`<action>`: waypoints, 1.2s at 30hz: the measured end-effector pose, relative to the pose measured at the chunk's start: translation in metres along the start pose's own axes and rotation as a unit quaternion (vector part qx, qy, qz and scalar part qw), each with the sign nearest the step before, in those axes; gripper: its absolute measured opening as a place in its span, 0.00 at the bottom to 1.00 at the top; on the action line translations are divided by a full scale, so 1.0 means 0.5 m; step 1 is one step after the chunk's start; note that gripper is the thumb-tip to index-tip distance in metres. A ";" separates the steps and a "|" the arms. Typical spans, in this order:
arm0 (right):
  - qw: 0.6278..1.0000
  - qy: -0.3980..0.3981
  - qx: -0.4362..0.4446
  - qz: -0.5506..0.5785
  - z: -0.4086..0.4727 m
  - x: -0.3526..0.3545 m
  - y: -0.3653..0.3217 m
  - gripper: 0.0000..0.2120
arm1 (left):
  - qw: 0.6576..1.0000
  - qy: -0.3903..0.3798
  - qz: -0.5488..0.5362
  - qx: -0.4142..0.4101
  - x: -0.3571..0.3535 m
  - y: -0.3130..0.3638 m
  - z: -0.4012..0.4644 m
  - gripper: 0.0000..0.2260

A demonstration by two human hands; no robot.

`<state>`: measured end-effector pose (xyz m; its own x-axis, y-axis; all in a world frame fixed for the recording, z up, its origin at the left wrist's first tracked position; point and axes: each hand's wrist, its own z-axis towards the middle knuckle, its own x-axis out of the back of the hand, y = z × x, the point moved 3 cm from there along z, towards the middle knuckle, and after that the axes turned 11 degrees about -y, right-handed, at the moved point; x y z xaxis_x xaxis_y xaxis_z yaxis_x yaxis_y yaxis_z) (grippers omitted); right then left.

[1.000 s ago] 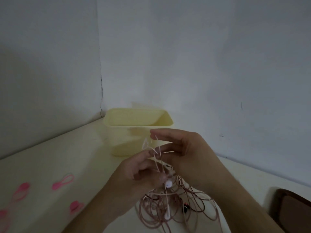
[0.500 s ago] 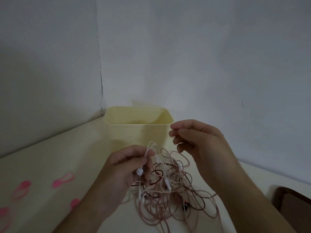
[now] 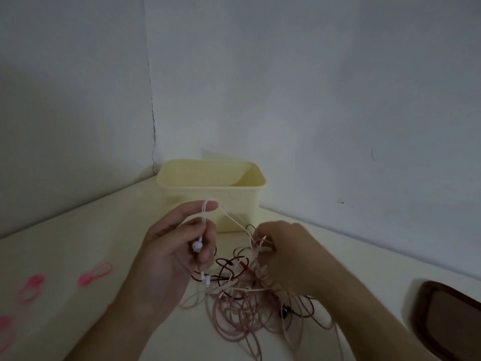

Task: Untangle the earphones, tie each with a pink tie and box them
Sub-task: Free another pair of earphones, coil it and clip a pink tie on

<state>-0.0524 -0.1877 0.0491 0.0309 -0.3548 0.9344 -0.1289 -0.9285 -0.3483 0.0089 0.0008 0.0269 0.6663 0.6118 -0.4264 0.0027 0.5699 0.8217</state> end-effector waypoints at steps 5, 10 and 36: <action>0.959 0.127 0.050 0.247 -0.029 0.078 -0.002 0.13 | 0.996 0.080 0.032 0.012 0.028 -0.008 0.010 0.12; 0.873 0.247 0.112 0.404 -0.051 0.108 -0.012 0.18 | 0.994 0.082 0.073 0.013 0.026 -0.016 0.005 0.10; 0.892 0.097 0.196 0.394 -0.049 0.077 -0.051 0.16 | 0.915 -0.037 0.400 0.028 -0.027 -0.026 -0.004 0.06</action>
<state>-0.0720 -0.1749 0.0957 -0.0938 -0.9248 0.3688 0.3240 -0.3786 -0.8670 -0.0016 -0.0135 0.0210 0.5196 0.7812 0.3460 -0.4721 -0.0750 0.8783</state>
